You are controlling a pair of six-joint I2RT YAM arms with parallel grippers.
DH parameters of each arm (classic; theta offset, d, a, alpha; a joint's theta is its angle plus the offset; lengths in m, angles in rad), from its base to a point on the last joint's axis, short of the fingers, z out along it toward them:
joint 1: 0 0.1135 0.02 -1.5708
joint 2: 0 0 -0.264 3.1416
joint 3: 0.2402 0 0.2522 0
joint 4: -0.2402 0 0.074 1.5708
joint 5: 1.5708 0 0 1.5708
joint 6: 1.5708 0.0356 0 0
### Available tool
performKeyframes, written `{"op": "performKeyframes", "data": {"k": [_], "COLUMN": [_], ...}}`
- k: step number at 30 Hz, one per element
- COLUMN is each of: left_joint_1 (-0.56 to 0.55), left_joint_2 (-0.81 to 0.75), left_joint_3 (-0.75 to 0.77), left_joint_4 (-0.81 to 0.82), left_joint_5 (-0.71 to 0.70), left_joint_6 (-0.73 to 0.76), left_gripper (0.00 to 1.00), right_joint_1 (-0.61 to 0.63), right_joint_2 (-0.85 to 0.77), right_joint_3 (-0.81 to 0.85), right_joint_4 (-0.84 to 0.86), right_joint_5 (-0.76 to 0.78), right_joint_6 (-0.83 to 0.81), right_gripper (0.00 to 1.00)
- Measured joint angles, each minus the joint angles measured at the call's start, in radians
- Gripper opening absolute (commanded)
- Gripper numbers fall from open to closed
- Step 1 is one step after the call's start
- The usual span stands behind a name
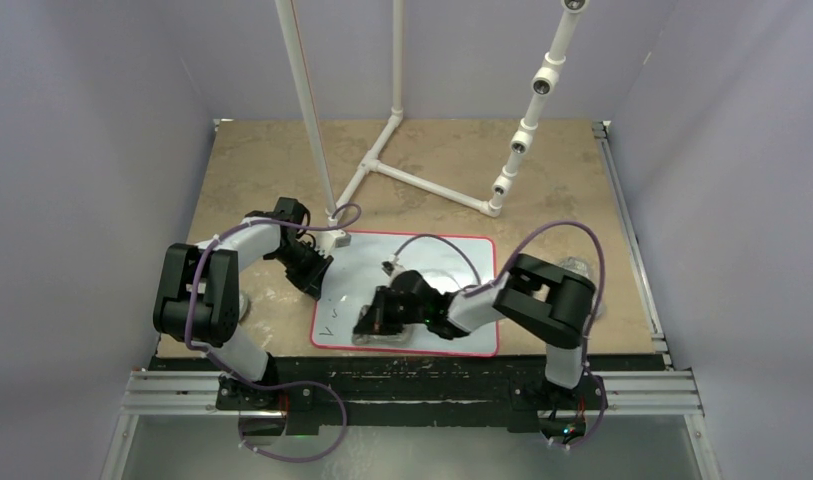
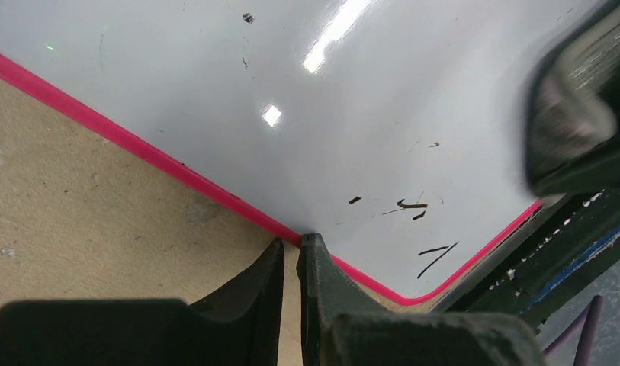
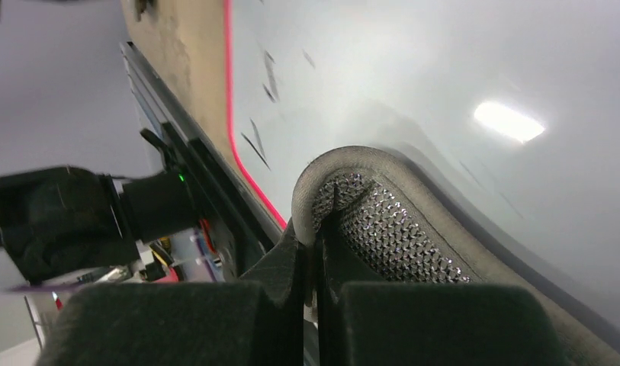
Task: Erase the whiteboard
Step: Hold the whiteboard at the center of the board.
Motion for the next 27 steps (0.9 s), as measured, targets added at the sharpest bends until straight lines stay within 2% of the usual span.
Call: {"op": "performKeyframes", "data": {"k": [4, 6, 8, 10, 12, 16, 19, 22, 27], "left_joint_1": [-0.002, -0.003, -0.004, -0.005, -0.005, -0.006, -0.006, -0.006, -0.006], "left_joint_2": [-0.001, -0.001, -0.002, -0.003, -0.005, -0.012, -0.018, -0.019, -0.019], "left_joint_3": [0.000, 0.000, 0.000, 0.000, 0.000, 0.000, -0.003, -0.004, -0.005], "left_joint_4": [0.000, 0.000, 0.000, 0.000, 0.000, -0.001, 0.001, 0.002, 0.003], "left_joint_5": [0.000, 0.000, -0.002, -0.003, -0.004, -0.005, -0.006, -0.006, -0.006], "left_joint_6": [0.006, 0.006, 0.006, 0.008, 0.011, 0.015, 0.018, 0.018, 0.018], "left_gripper": [0.00, 0.00, 0.00, 0.00, 0.00, 0.00, 0.00, 0.00, 0.00], "right_joint_1": [0.010, 0.012, 0.011, 0.006, -0.025, -0.164, -0.204, -0.173, -0.028], "right_joint_2": [0.163, 0.214, 0.219, 0.191, 0.114, -0.055, -0.073, 0.007, 0.228], "right_joint_3": [0.287, 0.377, 0.390, 0.336, 0.207, -0.086, -0.143, -0.049, 0.347], "right_joint_4": [-0.093, -0.134, -0.152, -0.139, -0.095, 0.008, 0.068, 0.080, -0.027], "right_joint_5": [-0.029, -0.037, -0.035, -0.020, -0.011, -0.011, -0.016, -0.016, 0.003], "right_joint_6": [-0.029, -0.040, -0.040, -0.033, -0.012, 0.046, 0.067, 0.062, -0.016], "right_gripper": [0.00, 0.00, 0.00, 0.00, 0.00, 0.00, 0.00, 0.00, 0.00]}}
